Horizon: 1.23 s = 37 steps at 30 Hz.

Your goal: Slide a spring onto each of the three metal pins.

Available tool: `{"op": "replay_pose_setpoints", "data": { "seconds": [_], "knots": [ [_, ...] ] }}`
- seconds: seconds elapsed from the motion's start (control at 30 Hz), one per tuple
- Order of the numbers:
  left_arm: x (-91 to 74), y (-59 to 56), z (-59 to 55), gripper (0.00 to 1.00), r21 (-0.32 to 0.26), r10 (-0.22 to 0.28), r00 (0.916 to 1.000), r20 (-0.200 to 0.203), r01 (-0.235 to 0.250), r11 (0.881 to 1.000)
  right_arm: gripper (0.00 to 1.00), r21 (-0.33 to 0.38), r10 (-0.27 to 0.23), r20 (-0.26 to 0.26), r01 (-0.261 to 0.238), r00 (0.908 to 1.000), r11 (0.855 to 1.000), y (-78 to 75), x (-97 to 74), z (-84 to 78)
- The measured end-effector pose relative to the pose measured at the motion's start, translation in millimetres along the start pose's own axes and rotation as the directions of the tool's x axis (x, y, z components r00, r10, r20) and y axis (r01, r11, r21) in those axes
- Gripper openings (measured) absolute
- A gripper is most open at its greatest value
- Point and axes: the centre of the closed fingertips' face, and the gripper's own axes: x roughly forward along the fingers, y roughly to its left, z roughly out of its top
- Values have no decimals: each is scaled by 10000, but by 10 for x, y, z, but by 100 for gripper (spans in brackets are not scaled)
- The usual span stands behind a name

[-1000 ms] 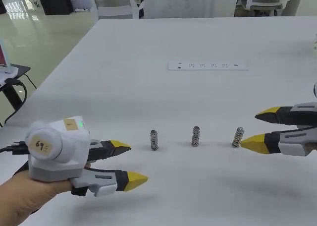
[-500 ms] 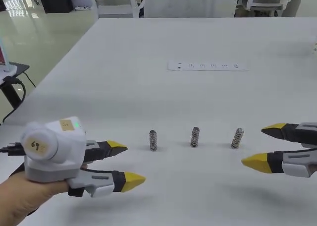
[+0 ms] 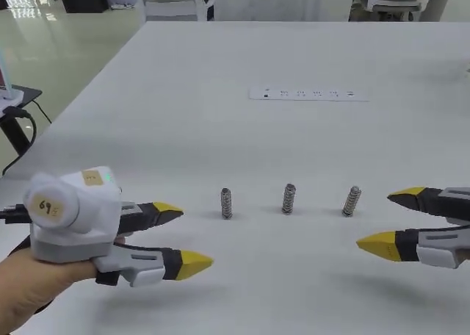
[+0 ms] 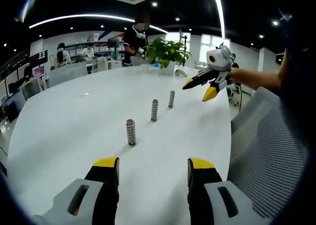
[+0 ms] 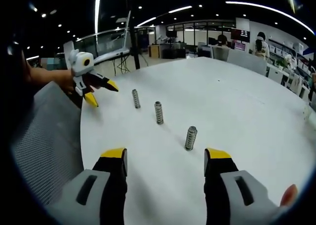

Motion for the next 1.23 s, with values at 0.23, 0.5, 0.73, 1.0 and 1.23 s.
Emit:
{"op": "replay_pose_setpoints", "data": {
  "seconds": [0.23, 0.5, 0.73, 1.0, 1.23],
  "knots": [
    [-40, 15, 29, 52, -57, 71, 10000, 39, -71, 10000, 65, -22, 17, 52, -17, 10000, 10000, 6, -4, -20],
    [-40, -32, 20, 54, -306, -31, 9998, 217, 38, 9995, 68, 129, -8, 203, 5, 9998, 9999, 12, -6, -90],
    [-25, -35, 27, 56, -417, 2, 9995, 326, 12, 9991, 72, 270, -85, 338, 76, 9994, 9996, 7, -26, -110],
    [-11, -44, 12, 59, -509, 26, 9996, 290, -11, 9987, 73, 391, -105, 496, 86, 9987, 9992, 14, -41, -75],
    [-14, -54, -3, 60, -548, 31, 9997, 261, -17, 9985, 72, 452, -64, 450, 44, 9990, 9990, 35, -36, -96]
  ]
}}
